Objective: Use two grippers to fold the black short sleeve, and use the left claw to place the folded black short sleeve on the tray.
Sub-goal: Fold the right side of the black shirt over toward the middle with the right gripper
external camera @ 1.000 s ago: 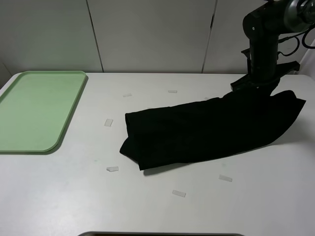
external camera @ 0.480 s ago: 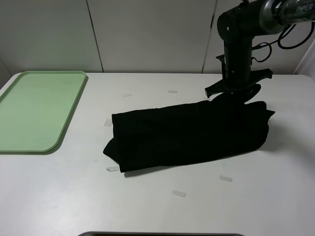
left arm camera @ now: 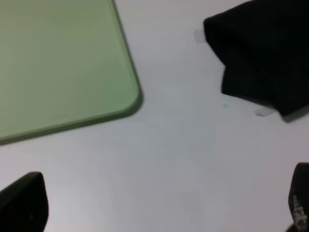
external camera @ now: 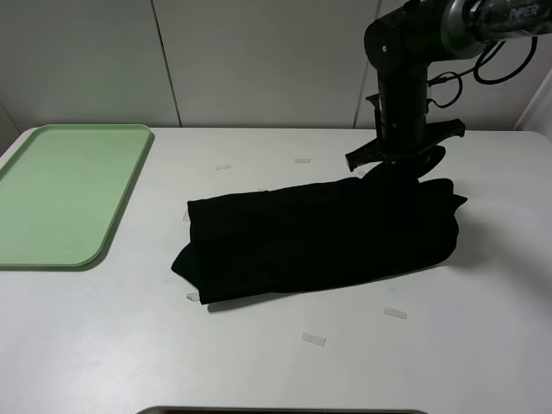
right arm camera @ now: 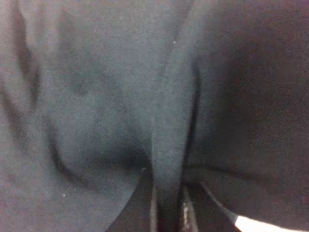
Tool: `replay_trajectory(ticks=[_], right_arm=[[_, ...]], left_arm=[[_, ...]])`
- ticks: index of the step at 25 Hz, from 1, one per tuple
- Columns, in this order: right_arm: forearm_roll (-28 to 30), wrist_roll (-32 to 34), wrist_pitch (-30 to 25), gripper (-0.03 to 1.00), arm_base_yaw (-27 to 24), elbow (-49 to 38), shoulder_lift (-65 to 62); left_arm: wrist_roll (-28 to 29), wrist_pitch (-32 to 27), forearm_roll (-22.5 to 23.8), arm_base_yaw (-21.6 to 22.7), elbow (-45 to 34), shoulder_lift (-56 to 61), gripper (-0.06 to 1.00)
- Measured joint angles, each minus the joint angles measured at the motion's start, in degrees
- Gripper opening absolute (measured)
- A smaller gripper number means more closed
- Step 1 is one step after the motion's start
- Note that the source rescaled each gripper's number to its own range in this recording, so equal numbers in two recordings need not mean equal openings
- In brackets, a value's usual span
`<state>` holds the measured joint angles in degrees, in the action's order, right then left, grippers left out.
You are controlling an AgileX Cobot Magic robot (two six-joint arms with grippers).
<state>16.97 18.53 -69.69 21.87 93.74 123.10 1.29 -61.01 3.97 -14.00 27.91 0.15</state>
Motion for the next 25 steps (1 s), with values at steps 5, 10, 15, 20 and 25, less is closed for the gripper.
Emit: replay_trajectory(ticks=[5,10,15,20,25], right_arm=[[3.74,0.0,0.13,0.05,0.3,1.25,-2.66],[4.82,0.1,0.07,0.05,1.98,1.25,-3.11],[4.5,1.49,0.07,0.05,4.65,1.25,-3.11],[1.45,1.68,0.07,0.05,8.02,1.25,-3.11],[-3.59,2.14,0.07,0.05,9.59,1.25,-2.64]], left_arm=[[0.0,0.0,2.27,0.0,0.0,0.0,1.0],[0.0,0.0,2.49,0.0,0.0,0.0,1.0],[0.0,0.0,2.49,0.0,0.0,0.0,1.0],[0.0,0.0,2.49,0.0,0.0,0.0,1.0],[0.0,-0.04,2.49,0.0,0.0,0.0,1.0]])
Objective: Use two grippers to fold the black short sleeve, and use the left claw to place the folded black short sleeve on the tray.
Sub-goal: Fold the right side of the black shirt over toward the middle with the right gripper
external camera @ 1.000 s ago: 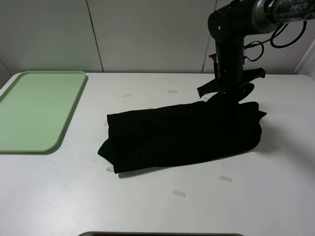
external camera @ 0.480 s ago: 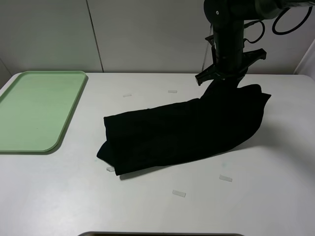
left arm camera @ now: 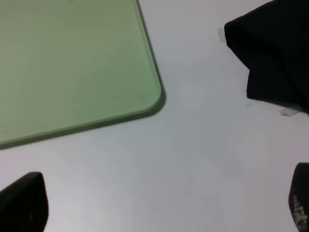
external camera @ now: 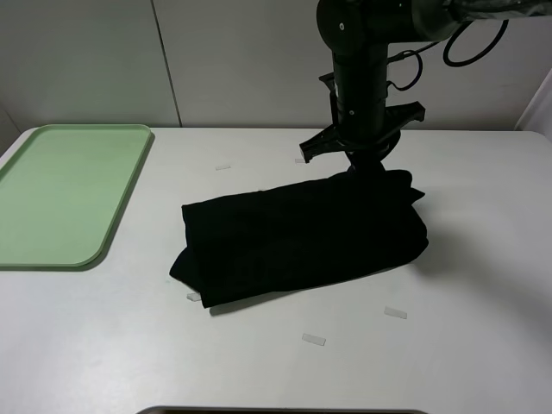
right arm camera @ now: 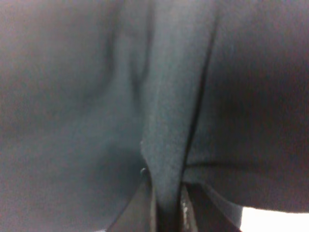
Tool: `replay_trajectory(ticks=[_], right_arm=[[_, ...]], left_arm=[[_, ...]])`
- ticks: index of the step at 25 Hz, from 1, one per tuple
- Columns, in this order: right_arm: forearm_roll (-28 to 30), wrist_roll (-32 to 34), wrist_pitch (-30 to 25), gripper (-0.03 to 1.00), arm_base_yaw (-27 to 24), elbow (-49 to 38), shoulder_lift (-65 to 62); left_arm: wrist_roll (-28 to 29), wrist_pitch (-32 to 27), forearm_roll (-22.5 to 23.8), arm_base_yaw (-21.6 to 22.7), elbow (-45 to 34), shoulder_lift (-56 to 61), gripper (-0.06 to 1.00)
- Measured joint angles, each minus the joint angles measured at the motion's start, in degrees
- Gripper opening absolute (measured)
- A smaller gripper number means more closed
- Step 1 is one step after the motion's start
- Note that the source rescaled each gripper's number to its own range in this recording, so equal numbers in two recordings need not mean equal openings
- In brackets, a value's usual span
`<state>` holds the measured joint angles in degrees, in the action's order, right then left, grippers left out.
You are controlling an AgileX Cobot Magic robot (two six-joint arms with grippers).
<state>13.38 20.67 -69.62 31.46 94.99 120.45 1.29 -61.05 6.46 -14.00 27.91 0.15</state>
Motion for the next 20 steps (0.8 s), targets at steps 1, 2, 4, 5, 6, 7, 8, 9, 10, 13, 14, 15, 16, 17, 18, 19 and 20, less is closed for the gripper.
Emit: replay_trajectory(ticks=[1,2,4,5,6,7,8,9,10,13,14,15,16,17,18,19,20], right_arm=[[-1.39,0.0,0.0,0.05,0.12,0.0,0.35],[-2.47,0.04,0.0,0.05,0.16,0.0,0.83],[-4.01,0.04,0.0,0.05,0.16,0.0,1.72],[-4.38,0.04,0.07,0.05,0.16,0.0,2.15],[-4.68,0.04,0.06,0.05,0.16,0.0,2.32],[-5.04,0.04,0.06,0.05,0.16,0.0,2.58],[-5.34,-0.02,0.25,0.05,0.16,0.0,2.71],[-5.89,-0.25,0.43,0.05,0.16,0.0,2.71],[-6.32,-0.73,0.56,0.05,0.16,0.0,2.71],[-8.39,-3.92,0.6,0.06,0.16,0.0,2.71],[-9.08,-4.87,0.6,0.09,0.16,0.0,2.71],[-10.1,-6.02,0.67,0.14,0.16,0.0,2.76],[-11.43,-7.25,1.05,0.2,0.16,0.0,2.76],[-12.9,-8.29,1.44,0.31,0.16,0.0,2.76],[-14.12,-9.48,1.82,0.43,0.16,0.0,2.76],[-15.45,-10.78,2.14,0.55,0.16,0.0,2.77],[-16.67,-12.18,2.69,0.68,0.16,0.0,2.77]], left_arm=[[0.0,0.0,0.0,0.0,0.0,0.0,1.0],[0.0,0.0,0.0,0.0,0.0,0.0,1.0],[0.0,0.0,0.01,0.0,0.0,0.0,1.0],[0.0,0.0,0.22,0.0,0.0,0.0,1.0],[0.0,0.0,0.61,0.0,0.0,0.0,1.0],[0.0,0.0,1.09,0.0,0.0,0.0,1.0],[0.0,0.0,1.53,0.0,0.0,0.0,1.0],[0.0,0.0,1.95,0.0,0.0,0.0,1.0],[0.0,0.05,2.22,0.0,0.0,0.0,1.0],[0.0,0.05,2.4,0.0,0.0,0.0,1.0],[0.0,0.05,2.46,0.0,0.0,0.0,1.0],[0.0,0.05,2.48,0.0,0.0,0.0,1.0],[0.0,0.05,2.53,0.0,0.0,0.0,1.0],[0.0,0.05,2.53,0.0,0.0,0.0,1.0],[0.0,0.05,2.53,0.0,0.0,0.0,1.0],[0.0,0.05,2.53,0.0,0.0,0.0,1.0],[0.0,0.05,2.53,0.0,0.0,0.0,1.0]])
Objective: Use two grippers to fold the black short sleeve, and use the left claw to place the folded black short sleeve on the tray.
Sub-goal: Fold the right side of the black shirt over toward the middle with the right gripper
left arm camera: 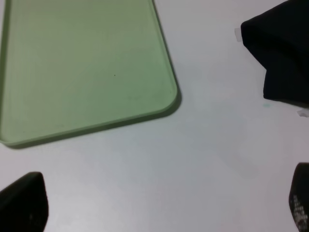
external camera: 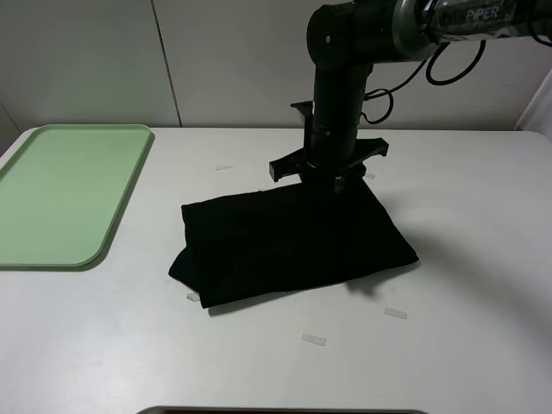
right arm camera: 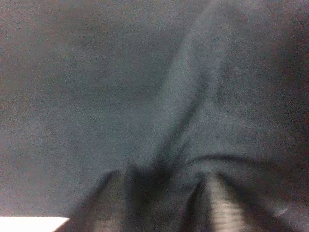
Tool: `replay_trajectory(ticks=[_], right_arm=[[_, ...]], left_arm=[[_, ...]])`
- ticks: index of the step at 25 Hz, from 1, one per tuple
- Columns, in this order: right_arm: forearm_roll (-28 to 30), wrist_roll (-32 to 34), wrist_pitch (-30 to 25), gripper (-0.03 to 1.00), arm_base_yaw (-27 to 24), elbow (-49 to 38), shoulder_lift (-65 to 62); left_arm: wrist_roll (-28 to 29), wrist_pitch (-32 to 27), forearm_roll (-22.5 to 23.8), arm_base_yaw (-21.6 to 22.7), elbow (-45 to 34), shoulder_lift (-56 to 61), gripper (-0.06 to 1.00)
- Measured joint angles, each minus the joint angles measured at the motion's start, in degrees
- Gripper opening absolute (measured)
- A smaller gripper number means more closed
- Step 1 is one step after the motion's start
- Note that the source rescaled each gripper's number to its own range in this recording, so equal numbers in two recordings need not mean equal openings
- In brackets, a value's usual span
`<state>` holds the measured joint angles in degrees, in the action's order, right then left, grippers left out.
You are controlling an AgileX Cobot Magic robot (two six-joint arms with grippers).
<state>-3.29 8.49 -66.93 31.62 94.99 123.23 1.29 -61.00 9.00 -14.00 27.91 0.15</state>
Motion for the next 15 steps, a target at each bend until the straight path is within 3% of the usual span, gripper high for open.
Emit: replay_trajectory(ticks=[2,5,8,11,15], right_arm=[[-2.2,-2.09,1.42,0.87,0.0,0.0,0.0],[-3.77,-3.03,3.67,0.96,0.02,0.0,0.0],[-3.64,-5.39,6.89,0.97,0.02,0.0,0.0],[-3.64,-12.17,9.83,0.91,0.07,0.0,0.0],[-2.18,-16.28,9.54,0.85,0.49,0.0,0.0]], left_arm=[[0.0,0.0,0.0,0.0,0.0,0.0,1.0],[0.0,0.0,0.0,0.0,0.0,0.0,1.0],[0.0,0.0,0.0,0.0,0.0,0.0,1.0],[0.0,0.0,0.0,0.0,0.0,0.0,1.0],[0.0,0.0,0.0,0.0,0.0,0.0,1.0]])
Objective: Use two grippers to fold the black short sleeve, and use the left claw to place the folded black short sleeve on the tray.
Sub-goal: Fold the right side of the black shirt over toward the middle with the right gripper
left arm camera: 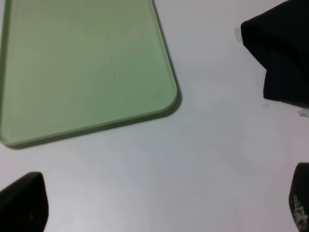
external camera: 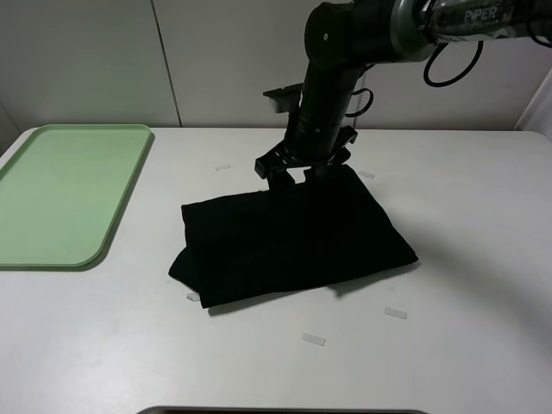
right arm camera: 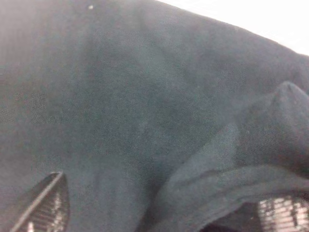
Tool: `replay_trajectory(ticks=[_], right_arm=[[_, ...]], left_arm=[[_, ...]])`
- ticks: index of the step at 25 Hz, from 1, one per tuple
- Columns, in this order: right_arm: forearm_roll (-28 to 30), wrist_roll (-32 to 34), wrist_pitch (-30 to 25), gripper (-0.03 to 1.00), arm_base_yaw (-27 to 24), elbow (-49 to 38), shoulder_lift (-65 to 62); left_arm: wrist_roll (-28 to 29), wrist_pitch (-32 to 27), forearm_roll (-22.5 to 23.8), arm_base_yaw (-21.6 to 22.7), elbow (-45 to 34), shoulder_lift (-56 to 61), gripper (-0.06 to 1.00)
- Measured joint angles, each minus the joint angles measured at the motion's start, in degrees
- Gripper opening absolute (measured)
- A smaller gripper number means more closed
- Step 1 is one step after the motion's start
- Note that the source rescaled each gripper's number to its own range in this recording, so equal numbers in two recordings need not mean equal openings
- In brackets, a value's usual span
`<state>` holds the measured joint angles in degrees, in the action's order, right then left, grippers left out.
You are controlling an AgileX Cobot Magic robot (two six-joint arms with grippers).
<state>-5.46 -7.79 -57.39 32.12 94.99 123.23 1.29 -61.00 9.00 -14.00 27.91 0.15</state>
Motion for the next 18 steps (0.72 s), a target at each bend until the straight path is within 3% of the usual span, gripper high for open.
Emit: replay_trajectory(ticks=[5,12,18], right_arm=[[8.41,2.21,-6.18,0.85,0.0,3.43,0.05],[17.37,3.42,-7.92,0.85,1.12,11.08,-2.26],[25.89,11.56,-11.97,0.85,-4.11,11.4,-2.07]], left_arm=[[0.0,0.0,0.0,0.0,0.0,0.0,1.0],[0.0,0.0,0.0,0.0,0.0,0.0,1.0],[0.0,0.05,0.0,0.0,0.0,0.0,1.0]])
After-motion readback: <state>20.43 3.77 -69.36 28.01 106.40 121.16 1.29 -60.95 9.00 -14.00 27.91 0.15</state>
